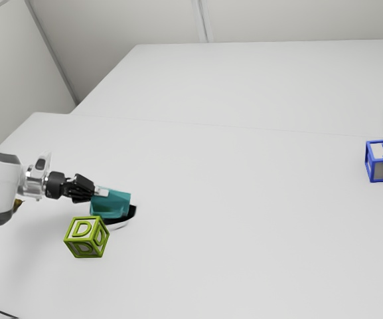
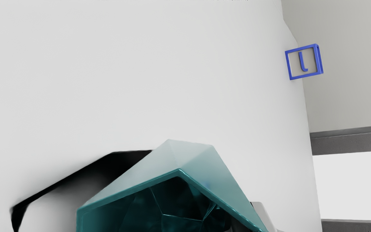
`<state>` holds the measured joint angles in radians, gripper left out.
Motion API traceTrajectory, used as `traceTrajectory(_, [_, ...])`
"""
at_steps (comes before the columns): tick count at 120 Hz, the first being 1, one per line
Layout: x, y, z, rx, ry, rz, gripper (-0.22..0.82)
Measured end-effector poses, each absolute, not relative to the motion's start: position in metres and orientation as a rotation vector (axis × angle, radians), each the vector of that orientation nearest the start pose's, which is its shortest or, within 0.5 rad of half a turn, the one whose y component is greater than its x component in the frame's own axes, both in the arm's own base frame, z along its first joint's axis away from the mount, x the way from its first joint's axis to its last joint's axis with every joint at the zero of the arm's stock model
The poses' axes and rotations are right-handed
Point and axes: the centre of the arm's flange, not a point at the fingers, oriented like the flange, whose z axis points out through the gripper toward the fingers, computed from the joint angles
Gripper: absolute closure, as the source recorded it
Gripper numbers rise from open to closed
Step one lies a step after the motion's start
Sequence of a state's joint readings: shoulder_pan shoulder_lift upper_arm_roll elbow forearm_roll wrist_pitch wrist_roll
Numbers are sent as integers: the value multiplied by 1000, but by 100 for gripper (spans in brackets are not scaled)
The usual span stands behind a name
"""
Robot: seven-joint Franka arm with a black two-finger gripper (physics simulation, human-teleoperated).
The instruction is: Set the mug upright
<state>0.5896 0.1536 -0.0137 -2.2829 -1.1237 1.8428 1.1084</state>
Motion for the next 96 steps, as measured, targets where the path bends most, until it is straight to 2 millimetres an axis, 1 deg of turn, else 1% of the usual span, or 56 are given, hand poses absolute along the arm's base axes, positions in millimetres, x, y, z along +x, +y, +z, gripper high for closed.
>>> traceTrajectory(17, [454,198,301,2094,108,438,77])
traceTrajectory(36, [464,181,326,2113,29,460,77])
traceTrajectory(49, [470,166,345,2143,-46,460,77])
traceTrajectory(59, [477,156,370,2204,-145,446,77])
traceTrajectory(72, [483,143,390,2295,-248,403,78])
traceTrajectory(86, [496,133,417,2422,-375,340,78])
traceTrajectory(96, [501,125,429,2505,-443,280,78])
